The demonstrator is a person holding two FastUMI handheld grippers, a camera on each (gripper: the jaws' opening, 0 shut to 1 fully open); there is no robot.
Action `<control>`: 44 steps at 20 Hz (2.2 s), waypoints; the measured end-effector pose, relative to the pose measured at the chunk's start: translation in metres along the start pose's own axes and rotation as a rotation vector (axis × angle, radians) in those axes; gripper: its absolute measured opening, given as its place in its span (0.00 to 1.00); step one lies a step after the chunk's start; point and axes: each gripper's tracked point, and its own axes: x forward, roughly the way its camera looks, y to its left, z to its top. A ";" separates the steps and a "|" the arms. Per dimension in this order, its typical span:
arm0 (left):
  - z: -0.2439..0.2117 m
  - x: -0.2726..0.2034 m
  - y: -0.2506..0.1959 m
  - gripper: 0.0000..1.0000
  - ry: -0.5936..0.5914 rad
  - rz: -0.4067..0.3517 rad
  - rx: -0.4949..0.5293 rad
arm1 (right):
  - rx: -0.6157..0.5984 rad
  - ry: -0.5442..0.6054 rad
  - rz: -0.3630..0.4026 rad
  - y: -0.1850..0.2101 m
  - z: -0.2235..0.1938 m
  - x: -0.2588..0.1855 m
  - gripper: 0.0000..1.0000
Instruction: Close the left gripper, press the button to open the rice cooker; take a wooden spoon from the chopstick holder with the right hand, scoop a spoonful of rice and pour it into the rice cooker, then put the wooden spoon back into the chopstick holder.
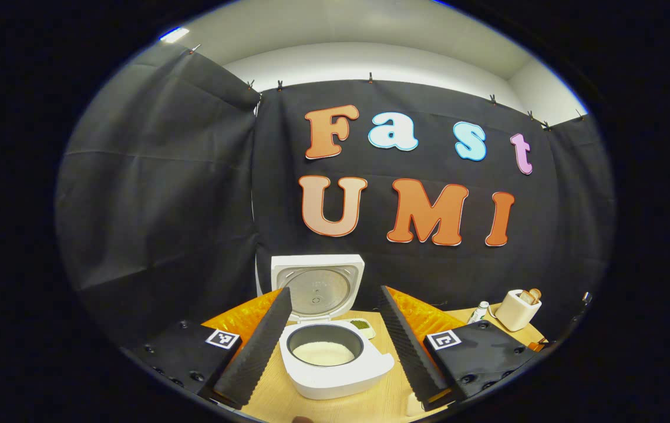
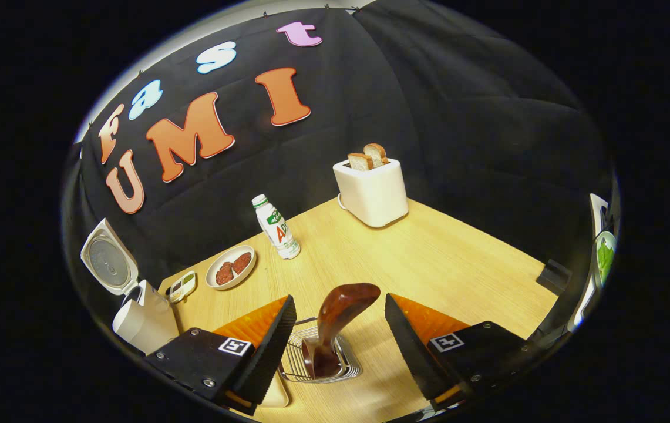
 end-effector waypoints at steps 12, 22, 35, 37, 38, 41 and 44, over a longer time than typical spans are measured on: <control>-0.018 -0.003 0.019 1.00 0.040 0.023 -0.030 | 0.074 0.057 0.064 0.017 -0.014 -0.004 0.12; -0.013 -0.012 0.035 1.00 0.029 0.021 -0.024 | -0.158 -0.063 0.067 0.060 0.047 -0.054 0.01; -0.020 -0.020 0.060 1.00 0.038 0.033 -0.054 | -0.552 -0.145 0.345 0.210 0.023 -0.098 0.01; -0.024 -0.019 0.066 1.00 0.047 0.042 -0.054 | -0.585 -0.121 0.362 0.220 0.002 -0.092 0.01; -0.025 -0.018 0.070 1.00 0.051 0.051 -0.053 | -0.600 -0.104 0.357 0.221 -0.008 -0.086 0.01; -0.032 -0.015 0.076 1.00 0.071 0.061 -0.048 | -0.659 -0.074 0.334 0.221 -0.030 -0.070 0.01; -0.041 -0.009 0.078 1.00 0.097 0.059 -0.035 | -0.757 -0.055 0.308 0.217 -0.054 -0.058 0.01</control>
